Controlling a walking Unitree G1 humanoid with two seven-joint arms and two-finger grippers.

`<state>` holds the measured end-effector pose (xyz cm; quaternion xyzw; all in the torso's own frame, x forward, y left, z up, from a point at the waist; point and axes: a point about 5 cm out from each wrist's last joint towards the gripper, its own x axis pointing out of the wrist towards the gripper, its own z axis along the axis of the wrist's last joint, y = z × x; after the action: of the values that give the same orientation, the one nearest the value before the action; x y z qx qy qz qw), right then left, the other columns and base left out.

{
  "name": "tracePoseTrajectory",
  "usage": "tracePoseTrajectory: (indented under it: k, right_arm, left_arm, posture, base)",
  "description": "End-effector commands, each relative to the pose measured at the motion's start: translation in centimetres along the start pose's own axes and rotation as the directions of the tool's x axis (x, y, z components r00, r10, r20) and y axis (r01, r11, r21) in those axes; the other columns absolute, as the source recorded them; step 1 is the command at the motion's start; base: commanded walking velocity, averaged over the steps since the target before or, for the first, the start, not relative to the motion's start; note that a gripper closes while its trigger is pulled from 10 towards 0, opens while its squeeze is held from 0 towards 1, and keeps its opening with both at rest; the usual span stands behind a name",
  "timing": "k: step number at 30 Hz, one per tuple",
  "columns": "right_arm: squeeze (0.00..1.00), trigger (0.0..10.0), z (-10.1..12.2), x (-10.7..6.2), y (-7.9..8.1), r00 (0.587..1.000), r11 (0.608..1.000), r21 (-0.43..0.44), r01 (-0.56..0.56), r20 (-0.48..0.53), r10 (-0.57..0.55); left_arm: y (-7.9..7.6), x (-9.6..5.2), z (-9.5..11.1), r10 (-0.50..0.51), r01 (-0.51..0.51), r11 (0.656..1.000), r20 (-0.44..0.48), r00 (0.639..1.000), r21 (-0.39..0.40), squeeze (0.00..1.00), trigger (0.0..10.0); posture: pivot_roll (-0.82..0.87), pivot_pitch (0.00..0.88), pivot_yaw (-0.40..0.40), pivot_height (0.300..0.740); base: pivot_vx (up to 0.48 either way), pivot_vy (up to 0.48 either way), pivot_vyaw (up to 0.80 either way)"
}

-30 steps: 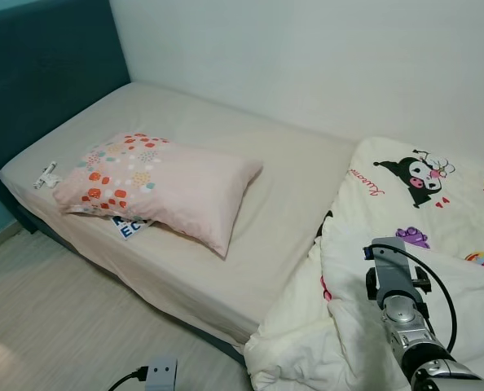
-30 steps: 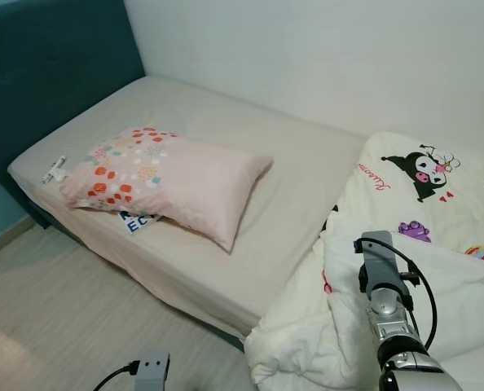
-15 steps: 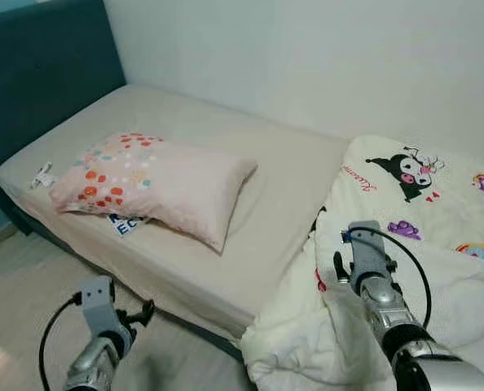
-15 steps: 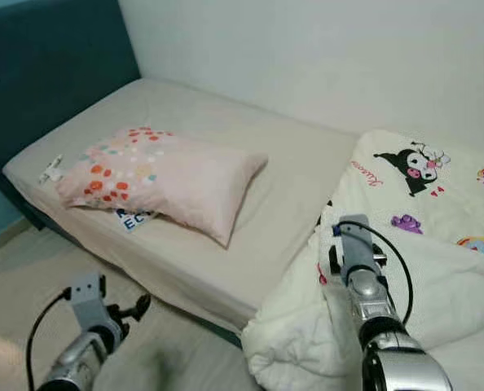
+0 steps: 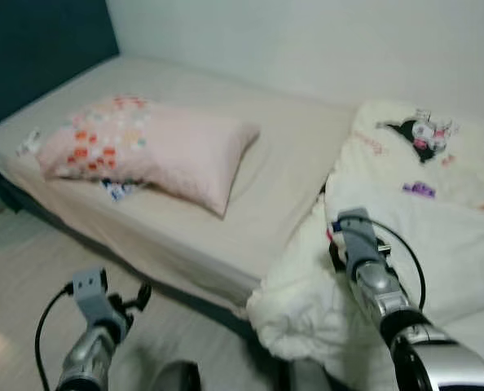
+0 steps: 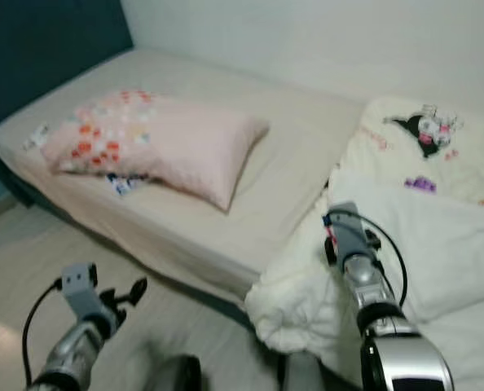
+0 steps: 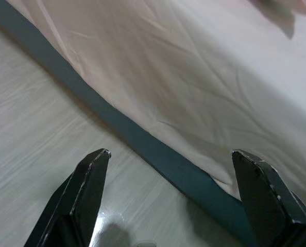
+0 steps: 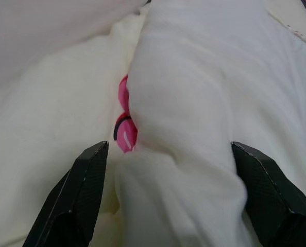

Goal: Clean up the room

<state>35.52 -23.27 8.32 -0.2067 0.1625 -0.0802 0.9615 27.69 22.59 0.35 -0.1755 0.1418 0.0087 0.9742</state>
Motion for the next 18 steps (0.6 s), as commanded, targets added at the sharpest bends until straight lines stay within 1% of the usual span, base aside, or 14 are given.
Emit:
tracePoseTrajectory:
  k: [1,2,3,5,6,7,9,13,14,15,16,17,18]
  right_arm:
    - [0.00,10.0,0.2,0.1,-0.5,1.000,0.999,-0.029,0.018,-0.001,-0.018]
    - [0.00,10.0,0.8,0.3,-1.0,0.999,0.998,-0.046,0.042,0.022,-0.041]
    - [0.00,10.0,0.8,0.3,-1.0,0.999,0.998,-0.046,0.042,0.022,-0.041]
    - [0.00,10.0,1.5,0.4,-1.8,0.996,0.995,-0.063,0.071,0.053,-0.068]
    - [0.00,10.0,1.8,0.5,-2.4,0.994,0.992,-0.086,0.097,0.065,-0.092]
    - [0.00,10.0,1.8,0.5,-2.4,0.994,0.992,-0.086,0.097,0.065,-0.092]
    - [0.00,10.0,2.0,0.5,-3.1,0.990,0.984,-0.119,0.132,0.070,-0.124]
    - [0.00,10.0,1.9,0.5,-3.3,0.990,0.986,-0.107,0.130,0.062,-0.124]
    - [0.00,10.0,1.3,0.5,-3.3,0.994,0.990,-0.091,0.108,0.027,-0.106]
    - [0.00,0.0,-0.3,0.2,-3.5,0.996,0.995,-0.060,0.075,-0.053,-0.078]
    - [0.00,0.0,-0.3,0.2,-3.5,0.996,0.995,-0.060,0.075,-0.053,-0.078]
    - [0.00,0.0,-1.6,0.0,-3.6,0.992,0.999,-0.022,0.045,-0.116,-0.047]
    - [0.00,0.0,-1.6,0.0,-3.6,0.992,0.999,-0.022,0.045,-0.116,-0.047]
  left_arm:
    - [-0.1,-0.2,-0.4,-0.013,0.013,1.000,-0.002,1.000,0.005,0.00,10.0]
    - [-0.3,-0.2,-0.4,-0.031,0.031,0.999,-0.004,1.000,0.013,0.00,10.0]
    - [-0.3,-0.2,-0.4,-0.031,0.031,0.999,-0.004,1.000,0.013,0.00,10.0]
    - [-0.6,-0.2,-0.5,-0.056,0.056,0.998,-0.008,0.998,0.035,0.00,10.0]
    - [-0.6,-0.1,-0.4,-0.059,0.059,0.998,-0.006,0.998,0.036,0.00,10.0]
    - [-0.6,-0.1,-0.4,-0.059,0.059,0.998,-0.006,0.998,0.036,0.00,10.0]
    - [-0.6,-0.1,-0.2,-0.059,0.059,0.998,0.000,0.998,0.034,0.00,10.0]
    - [-0.6,0.0,-0.1,-0.059,0.059,0.998,0.002,0.998,0.033,0.00,10.0]
    - [-0.7,0.1,0.0,-0.064,0.064,0.997,0.005,0.998,0.037,0.00,10.0]
    - [-0.8,0.3,0.5,-0.077,0.076,0.996,0.023,0.997,0.041,0.00,10.0]
    - [-0.8,0.3,0.5,-0.077,0.076,0.996,0.023,0.997,0.041,0.00,10.0]
    - [-1.0,0.5,0.9,-0.088,0.086,0.995,0.038,0.995,0.044,0.00,10.0]
    - [-1.0,0.5,0.9,-0.088,0.086,0.995,0.038,0.995,0.044,0.00,10.0]
  posture:
    - [0.02,0.149,0.017,0.576]
    - [0.02,0.151,0.019,0.576]
    - [0.02,0.151,0.019,0.576]
    - [0.02,0.151,0.019,0.576]
    - [0.02,0.150,0.019,0.576]
    - [0.02,0.150,0.019,0.576]
    - [0.02,0.148,0.018,0.576]
    - [0.01,0.149,0.019,0.576]
    - [0.01,0.148,0.018,0.576]
    - [0.01,0.147,0.012,0.576]
    - [0.01,0.147,0.012,0.576]
    - [0.01,0.147,0.011,0.576]
    - [0.01,0.147,0.011,0.576]
  base:
    - [0.000,0.000,0.00]
    - [0.000,0.000,0.00]
    - [0.000,0.000,0.00]
    - [0.000,0.000,0.00]
    - [0.000,0.000,0.00]
    - [0.000,0.000,0.00]
    - [0.000,0.000,0.00]
    - [0.000,0.000,0.00]
    - [0.000,0.000,0.00]
    - [0.000,0.000,0.00]
    - [0.000,0.000,0.00]
    - [0.000,0.000,0.00]
    - [0.000,0.000,0.00]
